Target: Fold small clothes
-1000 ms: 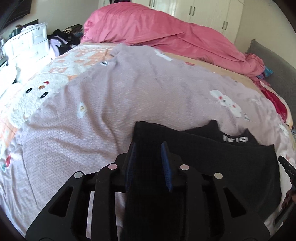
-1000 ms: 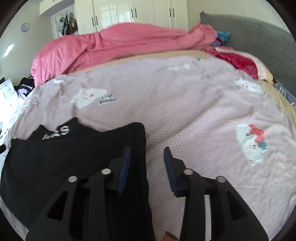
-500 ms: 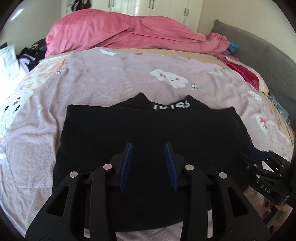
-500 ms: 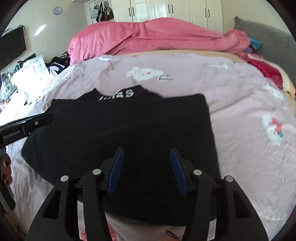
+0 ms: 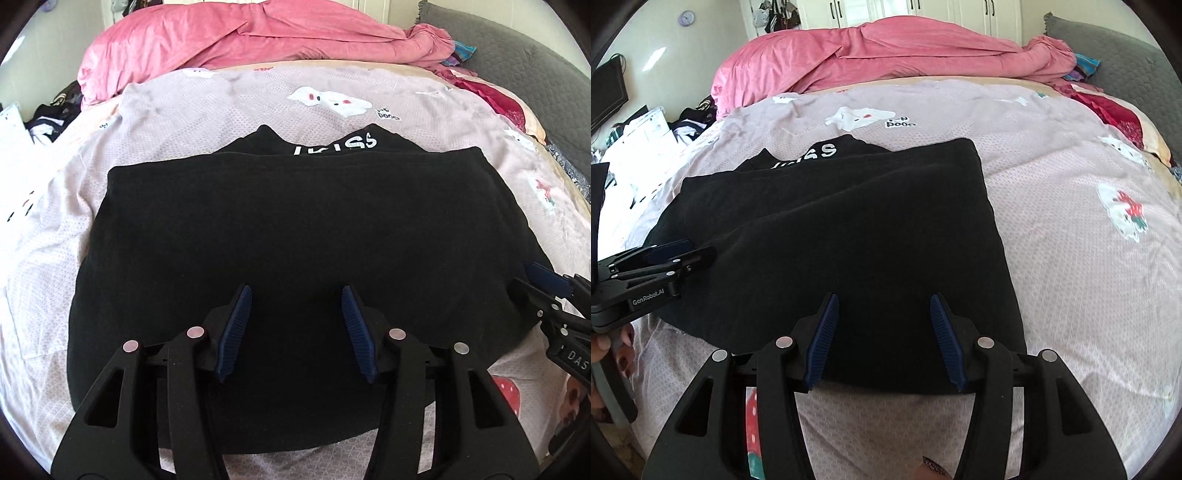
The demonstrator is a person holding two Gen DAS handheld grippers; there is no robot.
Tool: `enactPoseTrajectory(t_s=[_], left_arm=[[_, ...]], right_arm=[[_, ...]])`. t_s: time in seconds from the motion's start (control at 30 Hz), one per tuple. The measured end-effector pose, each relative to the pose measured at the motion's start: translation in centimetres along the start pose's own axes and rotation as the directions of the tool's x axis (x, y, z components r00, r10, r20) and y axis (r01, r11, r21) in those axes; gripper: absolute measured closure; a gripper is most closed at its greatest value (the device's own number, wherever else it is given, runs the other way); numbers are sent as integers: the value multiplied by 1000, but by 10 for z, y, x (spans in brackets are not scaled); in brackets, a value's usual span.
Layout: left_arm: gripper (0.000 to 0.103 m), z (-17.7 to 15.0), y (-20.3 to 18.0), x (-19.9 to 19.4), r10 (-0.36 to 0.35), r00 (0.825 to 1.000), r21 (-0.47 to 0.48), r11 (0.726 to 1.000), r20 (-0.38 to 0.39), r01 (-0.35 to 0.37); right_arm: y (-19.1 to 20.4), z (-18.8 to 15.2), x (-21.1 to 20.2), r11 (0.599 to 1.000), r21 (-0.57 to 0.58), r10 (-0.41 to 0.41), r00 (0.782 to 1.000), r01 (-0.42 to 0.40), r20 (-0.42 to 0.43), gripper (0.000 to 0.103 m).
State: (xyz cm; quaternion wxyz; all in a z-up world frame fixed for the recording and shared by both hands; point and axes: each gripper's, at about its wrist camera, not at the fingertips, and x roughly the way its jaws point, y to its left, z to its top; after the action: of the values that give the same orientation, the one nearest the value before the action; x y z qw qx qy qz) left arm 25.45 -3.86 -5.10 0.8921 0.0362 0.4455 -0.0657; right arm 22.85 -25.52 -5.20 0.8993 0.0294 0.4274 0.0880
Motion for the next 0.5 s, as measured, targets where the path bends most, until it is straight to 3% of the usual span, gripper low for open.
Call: enactPoseTrajectory(t_s=[0.3, 0.5], left_arm=[[58, -14, -1, -15, 9, 1000, -3, 1000, 18, -9], [47, -20, -2, -28, -12, 1000, -7, 1000, 21, 12]], right_arm=[[-4, -16, -9, 998, 61, 5, 1000, -6, 4, 52], [-2, -22, -21, 997, 82, -4, 1000, 3, 18, 51]])
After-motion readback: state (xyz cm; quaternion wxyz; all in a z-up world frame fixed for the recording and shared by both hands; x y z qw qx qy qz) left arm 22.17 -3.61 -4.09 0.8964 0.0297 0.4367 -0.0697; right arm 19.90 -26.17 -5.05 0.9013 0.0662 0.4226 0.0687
